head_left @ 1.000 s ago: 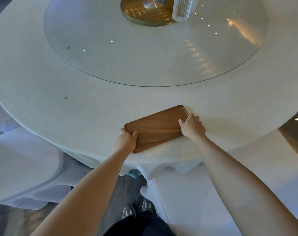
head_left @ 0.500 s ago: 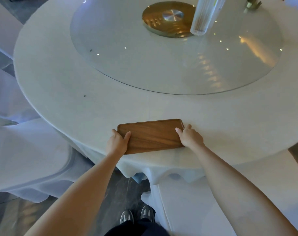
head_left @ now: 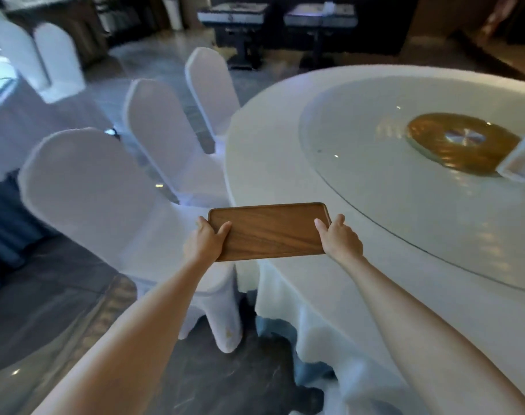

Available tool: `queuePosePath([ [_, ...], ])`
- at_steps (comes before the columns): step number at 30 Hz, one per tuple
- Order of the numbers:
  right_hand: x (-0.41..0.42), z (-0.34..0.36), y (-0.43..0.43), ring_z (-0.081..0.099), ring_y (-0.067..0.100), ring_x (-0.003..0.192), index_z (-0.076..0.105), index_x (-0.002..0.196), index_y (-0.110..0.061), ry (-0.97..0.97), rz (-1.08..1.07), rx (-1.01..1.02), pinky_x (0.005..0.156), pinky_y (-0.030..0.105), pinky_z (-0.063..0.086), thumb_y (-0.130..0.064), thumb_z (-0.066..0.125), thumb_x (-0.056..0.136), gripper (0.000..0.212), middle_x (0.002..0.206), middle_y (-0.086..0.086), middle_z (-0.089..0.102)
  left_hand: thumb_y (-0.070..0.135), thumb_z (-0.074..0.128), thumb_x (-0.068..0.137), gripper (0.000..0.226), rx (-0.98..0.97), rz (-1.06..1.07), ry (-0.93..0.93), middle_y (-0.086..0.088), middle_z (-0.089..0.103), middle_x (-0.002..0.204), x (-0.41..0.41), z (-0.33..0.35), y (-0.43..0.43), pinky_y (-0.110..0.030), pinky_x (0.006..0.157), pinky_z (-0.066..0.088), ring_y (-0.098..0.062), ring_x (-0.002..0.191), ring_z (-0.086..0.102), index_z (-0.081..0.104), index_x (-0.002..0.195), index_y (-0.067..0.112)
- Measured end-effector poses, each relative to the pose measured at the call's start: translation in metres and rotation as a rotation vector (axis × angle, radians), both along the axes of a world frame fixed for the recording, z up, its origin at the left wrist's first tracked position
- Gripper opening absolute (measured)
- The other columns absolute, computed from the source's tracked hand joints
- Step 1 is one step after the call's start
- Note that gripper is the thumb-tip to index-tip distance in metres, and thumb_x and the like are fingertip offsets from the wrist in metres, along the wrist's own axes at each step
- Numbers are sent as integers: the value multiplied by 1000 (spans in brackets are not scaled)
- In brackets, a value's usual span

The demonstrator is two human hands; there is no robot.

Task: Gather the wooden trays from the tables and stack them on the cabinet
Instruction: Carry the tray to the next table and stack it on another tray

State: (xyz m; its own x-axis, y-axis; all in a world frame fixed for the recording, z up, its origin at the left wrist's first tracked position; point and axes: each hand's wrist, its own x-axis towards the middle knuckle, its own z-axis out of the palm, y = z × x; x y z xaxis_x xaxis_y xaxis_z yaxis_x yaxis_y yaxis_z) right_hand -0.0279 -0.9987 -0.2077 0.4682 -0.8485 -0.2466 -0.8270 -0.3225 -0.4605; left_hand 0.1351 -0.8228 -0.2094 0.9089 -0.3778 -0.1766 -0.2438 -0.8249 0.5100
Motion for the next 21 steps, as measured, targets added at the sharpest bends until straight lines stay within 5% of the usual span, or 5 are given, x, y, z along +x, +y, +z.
queuePosePath([
  [11,180,44,170,54,39,117,38,124,0,-193,241,28,92,43,44,-42,37,97,50,128,22,55,50,43,93,55,-68,258,-84,-23,61,118,132,43,211,-40,79,43,-38,109,58,41,112,-1],
  [21,346,65,346,52,38,119,40,125,0,-234,458,59,92,39,42,-39,39,97,48,130,21,55,52,46,90,59,-117,486,-71,-21,61,121,252,61,409,-43,88,46,-37,111,58,41,119,1],
])
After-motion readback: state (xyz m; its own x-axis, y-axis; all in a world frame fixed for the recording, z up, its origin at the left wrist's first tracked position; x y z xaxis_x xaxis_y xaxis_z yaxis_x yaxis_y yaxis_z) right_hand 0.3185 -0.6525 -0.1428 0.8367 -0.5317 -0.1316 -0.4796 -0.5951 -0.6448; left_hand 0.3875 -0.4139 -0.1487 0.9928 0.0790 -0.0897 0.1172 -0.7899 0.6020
